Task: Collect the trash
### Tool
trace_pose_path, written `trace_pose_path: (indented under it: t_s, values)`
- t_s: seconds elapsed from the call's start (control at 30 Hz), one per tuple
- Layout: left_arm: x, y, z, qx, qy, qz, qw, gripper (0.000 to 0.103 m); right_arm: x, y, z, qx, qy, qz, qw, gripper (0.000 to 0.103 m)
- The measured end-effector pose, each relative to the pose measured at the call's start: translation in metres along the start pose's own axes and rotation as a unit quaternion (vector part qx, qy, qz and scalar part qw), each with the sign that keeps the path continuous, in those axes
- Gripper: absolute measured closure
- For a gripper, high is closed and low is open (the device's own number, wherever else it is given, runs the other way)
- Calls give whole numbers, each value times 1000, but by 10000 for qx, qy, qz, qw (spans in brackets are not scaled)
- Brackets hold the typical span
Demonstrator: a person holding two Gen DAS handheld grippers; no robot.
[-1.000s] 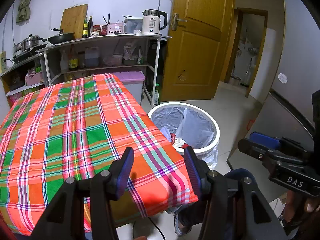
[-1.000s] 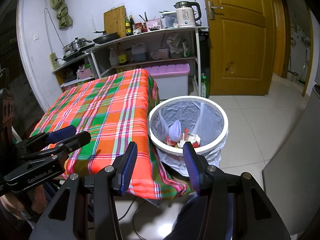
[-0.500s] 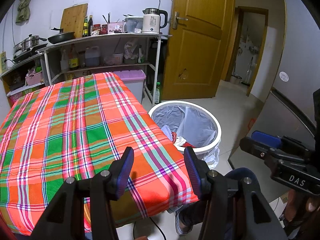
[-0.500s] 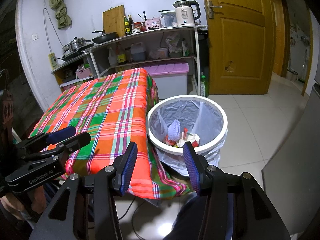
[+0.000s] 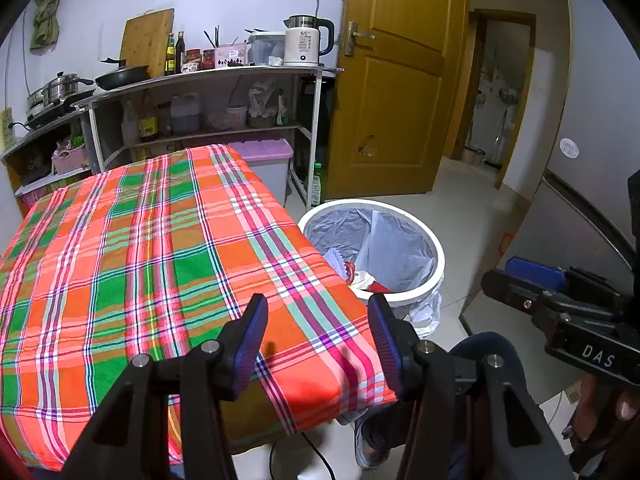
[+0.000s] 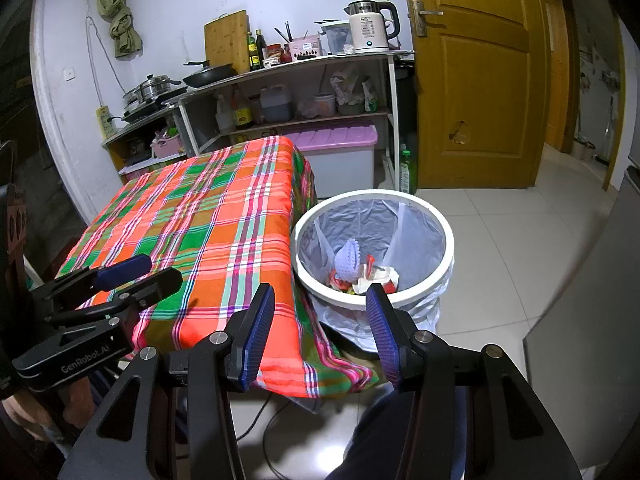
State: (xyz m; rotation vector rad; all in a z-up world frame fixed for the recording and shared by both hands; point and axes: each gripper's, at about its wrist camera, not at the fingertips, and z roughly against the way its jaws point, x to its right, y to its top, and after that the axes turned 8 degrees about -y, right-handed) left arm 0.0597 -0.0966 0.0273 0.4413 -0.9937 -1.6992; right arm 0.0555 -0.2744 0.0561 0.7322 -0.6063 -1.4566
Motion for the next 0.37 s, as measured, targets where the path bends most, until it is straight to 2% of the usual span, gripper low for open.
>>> trace_pose_path:
  t_s: [0.37]
  values:
    - [2, -1, -5, -60, -63, 38, 10000, 49, 2, -1, -1, -37, -21, -28, 10000, 54]
